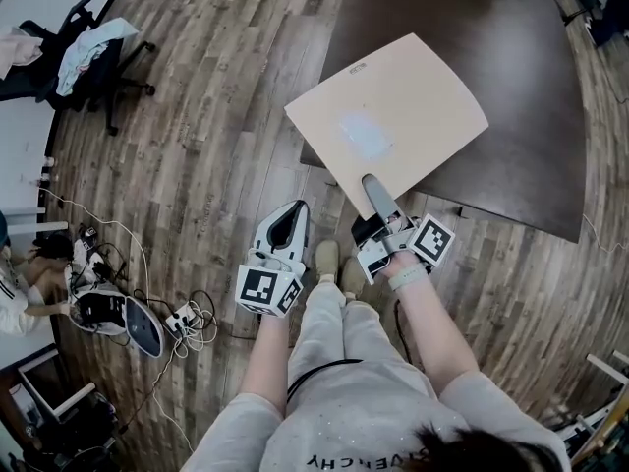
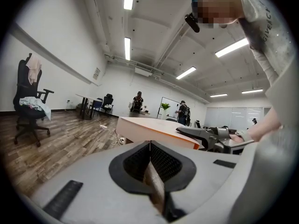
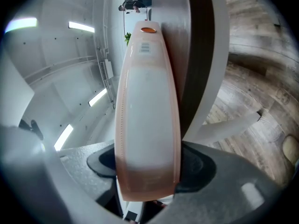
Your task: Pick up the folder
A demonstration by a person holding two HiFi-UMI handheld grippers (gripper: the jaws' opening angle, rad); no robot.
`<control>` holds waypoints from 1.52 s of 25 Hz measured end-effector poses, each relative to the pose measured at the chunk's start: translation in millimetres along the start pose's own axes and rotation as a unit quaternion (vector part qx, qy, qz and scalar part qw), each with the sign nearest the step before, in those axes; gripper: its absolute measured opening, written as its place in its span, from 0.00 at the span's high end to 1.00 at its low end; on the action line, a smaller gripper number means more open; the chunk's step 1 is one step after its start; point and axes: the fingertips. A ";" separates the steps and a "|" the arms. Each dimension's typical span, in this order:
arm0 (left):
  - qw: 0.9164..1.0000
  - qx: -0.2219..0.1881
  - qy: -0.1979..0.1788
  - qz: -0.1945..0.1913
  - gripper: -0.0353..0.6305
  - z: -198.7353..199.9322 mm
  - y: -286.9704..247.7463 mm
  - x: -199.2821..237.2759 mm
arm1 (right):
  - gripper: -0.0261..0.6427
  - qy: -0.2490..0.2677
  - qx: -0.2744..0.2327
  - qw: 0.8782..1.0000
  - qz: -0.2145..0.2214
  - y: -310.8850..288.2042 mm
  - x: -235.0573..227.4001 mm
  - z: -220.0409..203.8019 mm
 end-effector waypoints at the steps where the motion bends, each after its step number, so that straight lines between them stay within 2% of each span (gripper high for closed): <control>1: 1.000 -0.001 0.000 0.003 0.95 1.5 -0.2 3.1 | 0.49 0.001 0.000 1.000 0.000 0.9 0.0 -0.5; 9: 1.000 -0.010 0.007 0.026 0.95 3.7 -7.8 29.2 | 0.49 -0.008 0.013 1.000 0.009 3.7 0.3 -9.4; 25: 0.999 -0.002 0.019 0.031 0.95 -9.0 -0.4 39.1 | 0.44 -0.016 0.006 0.999 0.033 -17.1 1.6 -4.0; 30: 0.999 -0.001 0.023 0.035 0.95 -8.2 1.1 44.6 | 0.51 -0.003 0.014 0.999 0.031 -18.9 4.8 -5.7; 38: 0.999 -0.008 0.020 0.029 0.95 4.0 -0.9 42.1 | 0.55 0.014 0.007 1.000 0.027 -11.6 15.0 -0.2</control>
Point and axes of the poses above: the fingertips, and each gripper's own axes: y backward along the fingers, x to its left, z out of its top, and after that the axes turned 7 degrees about z, right-handed
